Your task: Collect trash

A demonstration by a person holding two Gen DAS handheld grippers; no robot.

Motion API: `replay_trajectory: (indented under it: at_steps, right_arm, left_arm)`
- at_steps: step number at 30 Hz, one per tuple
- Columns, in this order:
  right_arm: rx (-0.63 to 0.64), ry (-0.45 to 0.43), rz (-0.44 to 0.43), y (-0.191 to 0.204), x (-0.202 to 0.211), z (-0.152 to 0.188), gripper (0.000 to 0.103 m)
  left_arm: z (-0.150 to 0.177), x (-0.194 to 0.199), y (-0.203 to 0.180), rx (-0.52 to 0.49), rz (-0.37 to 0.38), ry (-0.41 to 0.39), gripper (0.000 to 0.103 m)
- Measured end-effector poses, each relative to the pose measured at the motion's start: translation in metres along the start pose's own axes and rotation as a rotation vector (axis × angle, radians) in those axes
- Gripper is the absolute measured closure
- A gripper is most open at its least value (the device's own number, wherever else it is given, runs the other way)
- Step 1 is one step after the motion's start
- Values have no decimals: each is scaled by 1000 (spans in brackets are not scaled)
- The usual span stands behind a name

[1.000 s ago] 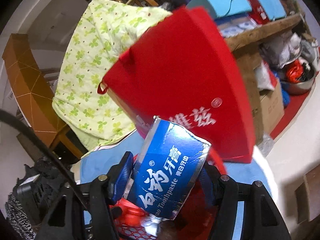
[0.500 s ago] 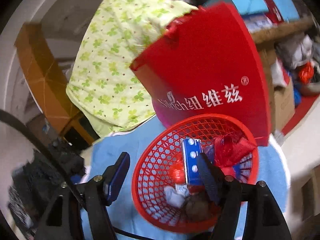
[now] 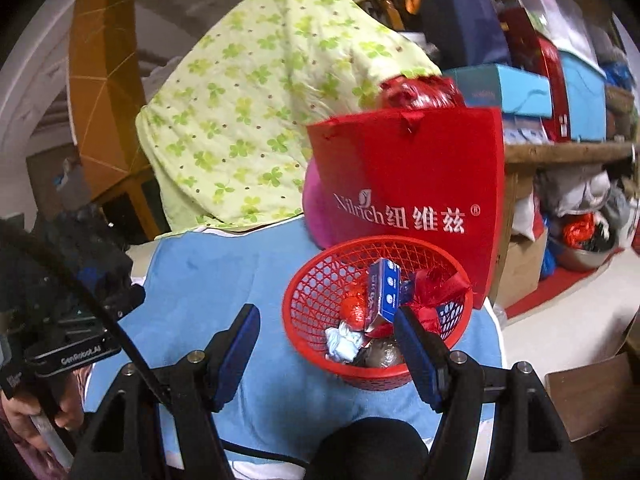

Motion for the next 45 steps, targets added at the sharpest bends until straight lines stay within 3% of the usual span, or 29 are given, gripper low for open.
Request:
replay_trajectory:
  at_steps: [11,20,45]
  right_arm:
    - [43,-23,57,32,45,17,30]
    - [10,-10,81,42,48,17,30]
    - [-15,10,113,27,39,21,30]
  left_arm:
    - [13,50,19,41,-47,-18,5]
    - [19,72,20,36,-55,-30,5]
    - [32,71,5,-9,-42,3,5]
Point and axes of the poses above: each gripper's, at about its wrist camera, not at the fingertips, and x roughly against the way its jaws point, y to its left, z to its underside, the point moved 3 cm from there along -x, roughly the way its jaws point, and after that the axes turned 7 degrees about y, right-handed, at the moved point
